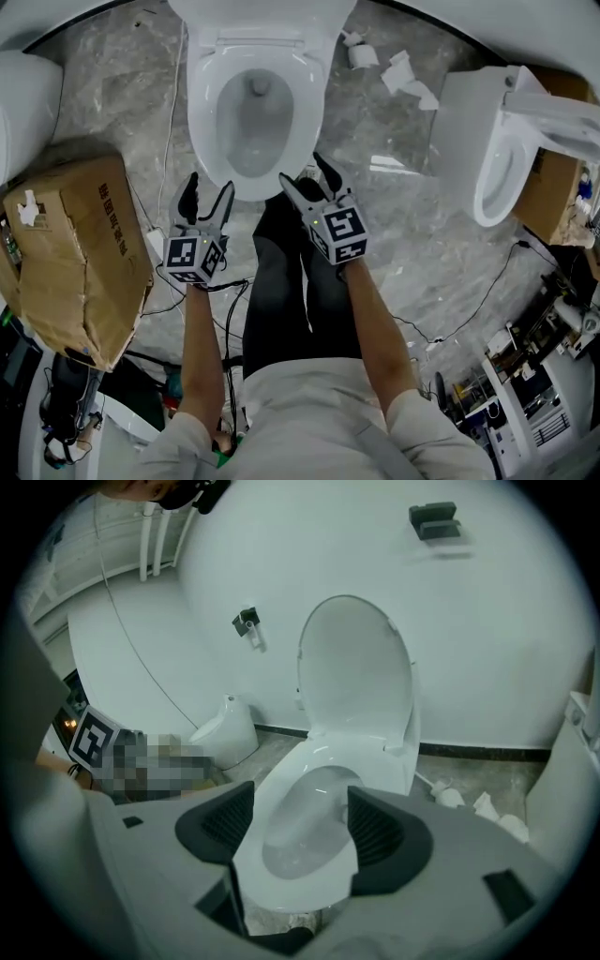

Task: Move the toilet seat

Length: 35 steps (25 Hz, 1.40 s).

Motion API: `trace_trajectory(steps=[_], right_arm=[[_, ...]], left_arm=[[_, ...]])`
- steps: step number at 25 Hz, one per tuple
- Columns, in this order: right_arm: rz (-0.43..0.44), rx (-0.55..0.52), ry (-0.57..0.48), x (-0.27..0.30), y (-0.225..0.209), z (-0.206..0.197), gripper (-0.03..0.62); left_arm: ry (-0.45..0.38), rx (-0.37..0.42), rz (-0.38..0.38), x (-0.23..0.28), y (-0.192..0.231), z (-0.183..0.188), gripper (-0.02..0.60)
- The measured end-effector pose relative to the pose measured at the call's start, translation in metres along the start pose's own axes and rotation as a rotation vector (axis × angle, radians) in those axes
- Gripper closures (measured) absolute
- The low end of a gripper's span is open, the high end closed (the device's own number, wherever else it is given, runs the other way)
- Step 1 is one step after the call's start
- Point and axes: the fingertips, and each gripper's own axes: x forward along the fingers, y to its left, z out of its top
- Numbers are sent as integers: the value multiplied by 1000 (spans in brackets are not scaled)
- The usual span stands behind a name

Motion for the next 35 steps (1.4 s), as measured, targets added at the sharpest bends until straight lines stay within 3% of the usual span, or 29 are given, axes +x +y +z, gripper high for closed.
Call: trace_trajectory(steps=[5, 7, 19, 35], right_arm=[[-13, 9, 45, 22, -15, -34, 276], [-20, 22, 62, 29, -20, -48, 240], [-45, 59, 147, 70, -45, -120, 191], [-92, 85, 195, 91, -62, -161, 175]], left_arm=[[36, -25, 31, 14, 14, -39, 227], [50, -29, 38, 21, 20, -53, 219], [130, -49, 92, 52, 59, -122, 189], [191, -96, 96, 73, 77, -168, 164]])
